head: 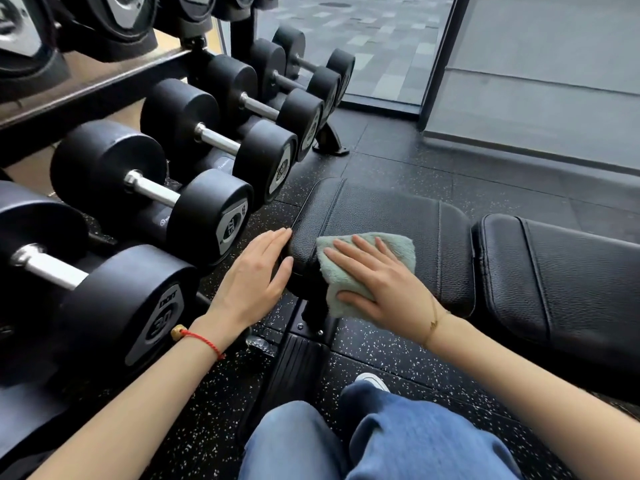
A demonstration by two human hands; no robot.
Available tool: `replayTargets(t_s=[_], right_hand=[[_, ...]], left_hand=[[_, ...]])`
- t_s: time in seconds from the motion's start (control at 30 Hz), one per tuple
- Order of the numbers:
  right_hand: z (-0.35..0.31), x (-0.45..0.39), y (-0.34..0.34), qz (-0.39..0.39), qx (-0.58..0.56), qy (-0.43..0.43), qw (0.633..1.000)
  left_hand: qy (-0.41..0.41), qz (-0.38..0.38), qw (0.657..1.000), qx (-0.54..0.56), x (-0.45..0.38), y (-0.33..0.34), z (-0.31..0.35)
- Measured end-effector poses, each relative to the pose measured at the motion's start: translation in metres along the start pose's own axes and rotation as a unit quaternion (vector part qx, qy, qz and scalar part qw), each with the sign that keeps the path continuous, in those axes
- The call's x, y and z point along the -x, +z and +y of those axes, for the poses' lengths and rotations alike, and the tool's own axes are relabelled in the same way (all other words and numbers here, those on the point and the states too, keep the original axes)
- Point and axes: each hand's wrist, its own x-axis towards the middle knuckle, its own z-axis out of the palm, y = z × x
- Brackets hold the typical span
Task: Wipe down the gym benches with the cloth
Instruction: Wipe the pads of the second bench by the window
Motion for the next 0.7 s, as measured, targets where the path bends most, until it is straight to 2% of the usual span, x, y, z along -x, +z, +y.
replayTargets(t_s=[0.13,0.23,0.4,0.5,0.6,0.7], right_hand=[[-0.016,-0.016,0.012,0.01,0.066,-0.008,0.998],[-0.026,-0.035,0.022,0.025,0.073,-0.003,0.997],[-0.006,0.038,0.004,0.057,0.104,0.015,0.993],[0.02,0.067,-0.016,0.043,0.025,0.064,0.997],[0.059,0.04,-0.025,0.034,-0.086,0.167,0.982],[0.094,-0.019,-0.026,0.01,-0.053,0.259,0.964]], left_hand=[[0.012,0.011,1.0,-0.002,-0.007,0.001,0.003],[-0.001,0.026,0.999,0.024,-0.015,0.004,0.009],[0.015,0.031,0.999,0.015,-0.023,0.008,0.016],[0.021,0.023,1.0,0.003,-0.033,0.011,0.025],[0.021,0.013,1.0,-0.014,-0.042,0.016,0.035],[-0.001,0.005,1.0,-0.023,-0.052,0.018,0.041]])
